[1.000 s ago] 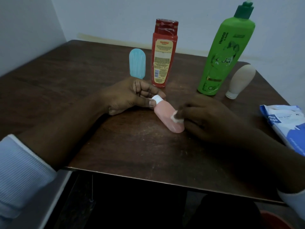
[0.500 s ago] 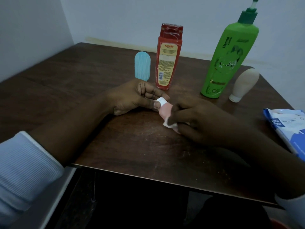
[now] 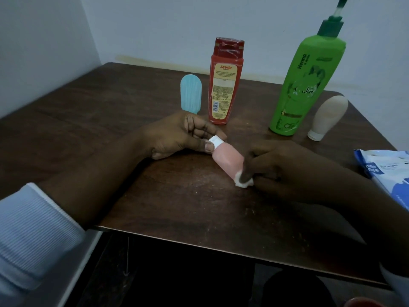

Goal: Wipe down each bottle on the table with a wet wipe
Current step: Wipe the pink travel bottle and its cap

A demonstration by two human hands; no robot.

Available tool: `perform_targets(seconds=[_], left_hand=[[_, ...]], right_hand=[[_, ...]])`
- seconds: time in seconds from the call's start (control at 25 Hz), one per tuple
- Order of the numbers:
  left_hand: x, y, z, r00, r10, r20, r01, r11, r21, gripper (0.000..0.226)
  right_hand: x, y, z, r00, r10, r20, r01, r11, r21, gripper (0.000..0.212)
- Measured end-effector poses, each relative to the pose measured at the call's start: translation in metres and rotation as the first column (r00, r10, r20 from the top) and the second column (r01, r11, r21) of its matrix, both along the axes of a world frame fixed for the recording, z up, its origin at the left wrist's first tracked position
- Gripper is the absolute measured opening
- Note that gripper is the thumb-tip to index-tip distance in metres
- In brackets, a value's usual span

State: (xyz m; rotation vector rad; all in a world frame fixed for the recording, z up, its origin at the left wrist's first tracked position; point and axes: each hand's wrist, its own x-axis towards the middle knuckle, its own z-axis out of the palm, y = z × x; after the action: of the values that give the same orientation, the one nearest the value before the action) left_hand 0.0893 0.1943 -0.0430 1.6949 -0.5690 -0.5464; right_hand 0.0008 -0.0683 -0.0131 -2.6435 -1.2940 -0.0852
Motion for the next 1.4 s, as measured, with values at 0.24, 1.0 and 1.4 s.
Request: perform_targets(seconds=[0.24, 1.0, 1.4], left_hand=[[-0.002, 0.001, 0.0, 1.0, -0.008, 0.003, 0.008, 1.0, -0.012, 0.041], [0.001, -0.002, 0.001, 1.0, -0.006, 0.015, 0.006, 1.0, 0.015, 0.039], [0.0, -0.005, 0.0, 0.999, 0.028, 0.025, -0.028, 1.0, 0.0, 0.038]], right_hand=[[0.025, 0.018, -0.013, 0.958, -0.26, 0.121, 0.189, 0.89, 0.415, 0.025], [0.006, -0.02, 0.01, 0.967, -0.062, -0.248, 0.093, 0.989, 0.118, 0.021], [0.004, -0.015, 0.004, 0.952, 0.005, -0.305, 0.076, 0.965, 0.251, 0.013]])
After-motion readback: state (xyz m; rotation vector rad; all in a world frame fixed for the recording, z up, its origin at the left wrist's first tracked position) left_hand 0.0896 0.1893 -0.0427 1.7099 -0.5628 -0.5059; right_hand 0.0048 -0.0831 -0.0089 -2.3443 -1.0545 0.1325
